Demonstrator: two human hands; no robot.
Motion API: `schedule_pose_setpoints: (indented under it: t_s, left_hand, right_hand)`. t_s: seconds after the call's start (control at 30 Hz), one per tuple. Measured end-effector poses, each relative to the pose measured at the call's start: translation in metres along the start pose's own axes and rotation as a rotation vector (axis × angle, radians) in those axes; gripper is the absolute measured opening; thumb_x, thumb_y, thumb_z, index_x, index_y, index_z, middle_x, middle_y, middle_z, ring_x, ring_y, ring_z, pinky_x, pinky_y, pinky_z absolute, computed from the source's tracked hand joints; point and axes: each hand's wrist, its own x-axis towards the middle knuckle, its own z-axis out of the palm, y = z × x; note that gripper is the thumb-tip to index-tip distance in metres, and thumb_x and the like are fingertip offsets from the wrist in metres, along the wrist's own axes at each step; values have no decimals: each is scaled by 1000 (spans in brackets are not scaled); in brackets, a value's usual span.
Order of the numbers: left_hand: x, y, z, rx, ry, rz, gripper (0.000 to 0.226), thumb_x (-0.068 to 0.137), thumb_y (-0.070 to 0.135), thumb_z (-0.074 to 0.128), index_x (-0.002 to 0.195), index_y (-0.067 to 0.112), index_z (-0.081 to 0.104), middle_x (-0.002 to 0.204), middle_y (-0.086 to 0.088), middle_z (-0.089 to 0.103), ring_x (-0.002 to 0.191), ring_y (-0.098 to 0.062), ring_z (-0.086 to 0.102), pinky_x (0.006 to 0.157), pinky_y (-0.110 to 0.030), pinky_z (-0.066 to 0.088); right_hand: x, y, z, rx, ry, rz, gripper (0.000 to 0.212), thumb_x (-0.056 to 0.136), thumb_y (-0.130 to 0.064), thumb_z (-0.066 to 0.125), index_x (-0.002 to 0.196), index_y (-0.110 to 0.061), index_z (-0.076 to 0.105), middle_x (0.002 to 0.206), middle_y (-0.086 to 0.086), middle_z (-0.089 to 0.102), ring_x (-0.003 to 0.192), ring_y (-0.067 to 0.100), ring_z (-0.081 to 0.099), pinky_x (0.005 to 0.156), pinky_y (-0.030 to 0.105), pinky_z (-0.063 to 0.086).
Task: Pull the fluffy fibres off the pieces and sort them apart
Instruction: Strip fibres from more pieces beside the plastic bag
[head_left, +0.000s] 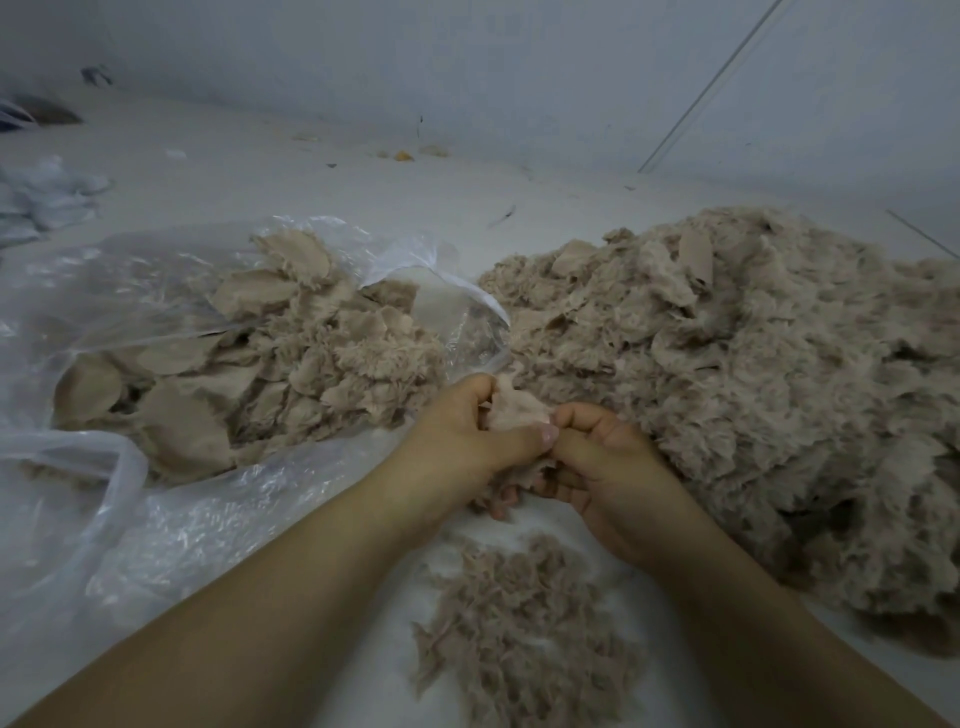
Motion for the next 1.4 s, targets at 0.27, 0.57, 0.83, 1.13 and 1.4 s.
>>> schedule_pose_setpoints:
  t_s: [0.27, 0.57, 0.83, 1.13, 1.4]
  left_hand:
    - [4, 1, -2, -137, 169, -4, 21, 96, 12, 57, 86, -6, 64, 80, -20, 63, 73, -31, 58, 68, -40, 48]
    - [6, -2, 3, -257, 253, -8, 24, 94, 12, 59, 74, 1, 64, 70, -16, 61, 64, -27, 57, 61, -34, 47]
    - [6, 0, -6, -193, 372, 26, 39, 97, 13, 49, 60, 14, 61, 50, -9, 53, 38, -21, 43, 38, -23, 35]
    - [-11, 26, -38, 441, -645, -94, 16, 80, 0, 73, 82, 15, 73, 65, -7, 66, 45, -10, 54, 44, -21, 45]
    - [-2, 23, -25, 237, 39, -20, 30, 73, 4, 82, 77, 11, 52, 61, -4, 48, 42, -9, 38, 37, -20, 31]
  right_hand:
    - [-2, -1, 0, 23, -35, -3, 15, 86, -2, 60, 74, -8, 56, 70, 8, 65, 63, 15, 65, 58, 27, 57]
    - [-4, 0, 1, 5, -57, -21, 14, 75, -21, 64, 67, -13, 73, 71, 9, 71, 63, 16, 68, 58, 25, 56]
    - [0, -1, 2, 155, 42, 24, 10, 70, -15, 63, 68, -6, 67, 65, 11, 68, 55, 17, 66, 52, 27, 57]
    - [1, 2, -2, 155, 24, 4, 18, 84, -21, 58, 85, -3, 60, 69, 9, 65, 68, 17, 68, 64, 29, 59]
    - [-2, 0, 6, 258, 49, 24, 17, 96, -13, 51, 85, -3, 60, 57, 3, 64, 58, 13, 67, 58, 27, 58]
